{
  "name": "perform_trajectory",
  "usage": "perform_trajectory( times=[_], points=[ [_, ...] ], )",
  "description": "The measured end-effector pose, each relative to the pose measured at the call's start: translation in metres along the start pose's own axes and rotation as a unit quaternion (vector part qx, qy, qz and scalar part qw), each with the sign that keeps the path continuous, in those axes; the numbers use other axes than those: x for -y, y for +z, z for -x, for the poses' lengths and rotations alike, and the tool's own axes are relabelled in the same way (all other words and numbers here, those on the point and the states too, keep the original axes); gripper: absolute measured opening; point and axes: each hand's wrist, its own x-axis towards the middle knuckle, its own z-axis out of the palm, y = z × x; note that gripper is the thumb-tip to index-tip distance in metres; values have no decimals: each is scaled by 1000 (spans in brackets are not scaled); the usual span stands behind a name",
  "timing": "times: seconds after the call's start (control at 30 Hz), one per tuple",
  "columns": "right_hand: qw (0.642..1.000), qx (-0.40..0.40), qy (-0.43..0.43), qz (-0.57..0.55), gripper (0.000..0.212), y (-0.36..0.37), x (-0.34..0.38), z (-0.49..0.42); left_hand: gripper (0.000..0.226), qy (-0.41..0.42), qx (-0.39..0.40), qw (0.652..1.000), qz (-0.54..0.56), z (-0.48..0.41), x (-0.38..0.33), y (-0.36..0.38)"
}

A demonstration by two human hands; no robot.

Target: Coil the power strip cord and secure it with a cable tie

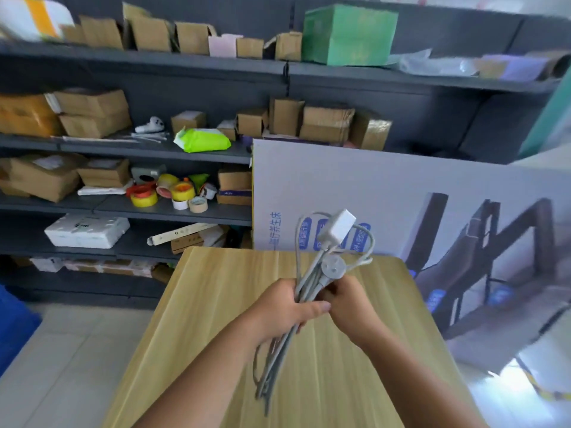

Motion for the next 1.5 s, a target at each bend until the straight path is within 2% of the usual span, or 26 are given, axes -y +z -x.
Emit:
perform_trajectory(
  times=[0.1, 0.23, 0.33, 0.4, 0.47, 0.6, 0.7, 0.8, 0.93, 1.0, 1.1, 1.2, 1.37, 1.5],
  points=[
    [1000, -23, 2, -15, 41, -27, 7, 10, 31, 0, 19, 1000, 0, -4, -22, 20],
    [999, -44, -5, -20, 30, -54, 21, 20, 25, 8, 30, 1000, 1, -5, -45, 36],
    [998, -53, -22, -23, 24, -71, 38, 28, 41, 22, 31, 999, -1, -4, -57, 43],
    [998, -46, -31, -19, 36, -81, 47, 35, 32, 45, 41, 998, -16, -3, -66, 48],
    [998, -24, -51, -19, 36, -89, 53, 41, 19, 62, 45, 997, -10, 2, -76, 53],
    [994, 25, -98, -32, 35, -102, 64, 54, 19, 92, 47, 994, 42, 10, -88, 60],
    [991, 38, -108, -63, 38, -110, 65, 63, 18, 103, 44, 993, 40, 10, -91, 64],
    [992, 17, -111, -60, 40, -115, 63, 69, 23, 115, 44, 992, 24, 9, -94, 69],
    [992, -31, -111, -48, 34, -120, 64, 70, 12, 119, 58, 990, 43, 9, -96, 74],
    [992, -47, -109, -37, 32, -123, 65, 70, 15, 122, 58, 990, 36, 9, -98, 76],
    [993, -67, -100, -16, 27, -129, 63, 68, 24, 121, 58, 991, 26, 12, -100, 79],
    [994, -74, -82, -7, 19, -133, 61, 65, 18, 122, 59, 991, 10, 15, -105, 81],
    [991, -62, -94, -77, 30, -136, 70, 70, 29, 131, 61, 989, -15, 18, -117, 84],
    [987, -53, -104, -107, 34, -138, 70, 69, 26, 142, 64, 988, -19, 17, -122, 84]
  ],
)
